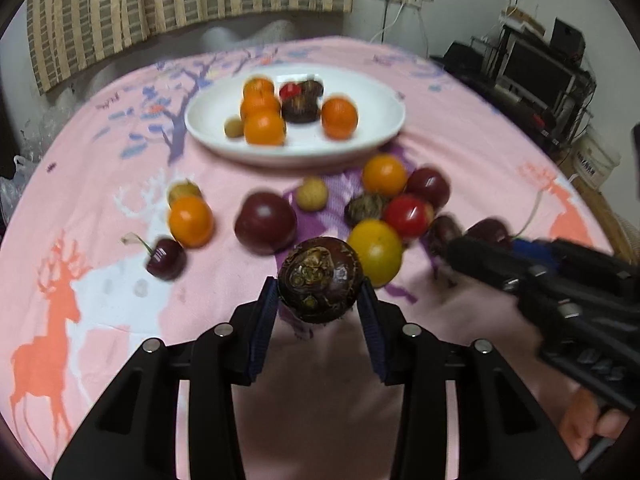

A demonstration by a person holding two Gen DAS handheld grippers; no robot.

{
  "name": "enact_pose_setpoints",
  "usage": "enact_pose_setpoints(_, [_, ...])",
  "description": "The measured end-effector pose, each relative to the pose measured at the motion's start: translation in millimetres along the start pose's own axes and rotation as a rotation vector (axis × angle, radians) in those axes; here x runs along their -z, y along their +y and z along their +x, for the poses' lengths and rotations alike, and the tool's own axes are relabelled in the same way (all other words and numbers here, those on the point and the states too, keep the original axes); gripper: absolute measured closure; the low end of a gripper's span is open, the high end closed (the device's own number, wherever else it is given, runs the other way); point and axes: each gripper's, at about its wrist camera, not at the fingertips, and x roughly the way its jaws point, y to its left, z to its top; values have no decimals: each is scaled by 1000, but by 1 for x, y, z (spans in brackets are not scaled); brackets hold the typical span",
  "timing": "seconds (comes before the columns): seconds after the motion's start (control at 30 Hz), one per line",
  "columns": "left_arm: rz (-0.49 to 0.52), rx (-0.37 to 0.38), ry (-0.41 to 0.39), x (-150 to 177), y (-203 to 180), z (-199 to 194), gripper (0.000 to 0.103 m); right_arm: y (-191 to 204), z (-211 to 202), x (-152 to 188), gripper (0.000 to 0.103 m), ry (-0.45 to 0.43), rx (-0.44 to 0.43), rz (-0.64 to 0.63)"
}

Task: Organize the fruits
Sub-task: 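Place the cherry and mangosteen on the white plate and open both tools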

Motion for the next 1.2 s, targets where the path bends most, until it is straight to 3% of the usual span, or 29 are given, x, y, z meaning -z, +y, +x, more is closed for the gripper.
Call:
enact_pose_setpoints(0.17, [0,-15,-83,-35,11,-18,63,10,-8,-17,78,-28,-21,-10])
enact_pose_setpoints(0.4, [-91,-49,-89,-87,36,8,63,14,5,-79,78,-68,25,-83])
enact_pose_setpoints(0.57, [-158,-82,-54,-111,58,39,63,1,49,-103,78,-7,-5,-26])
enact_pose_setpoints(0.8, [-198,-127,-1,-125,73,77,62,4,100,-106,77,97,-29,4])
enact_pose_setpoints(0.87, [-232,-131,-2,-126,79,81,51,1,108,-108,77,104,-17,25])
enact_pose_setpoints(0.9, [-247,-147,-6,-126,82,81,35,-1,110,-108,72,102,-6,42])
enact_pose_setpoints(0.93, [-268,-171,-18,-125,85,78,26,-6,110,-108,59,105,0,68])
enact_pose_setpoints(1.03, [-282,-133,-53,-119,87,62,25,-11,96,-103,52,66,-15,71])
enact_pose_setpoints(1.2, [-192,-182,-90,-98,72,33,25,-17,71,-89,51,56,-15,67])
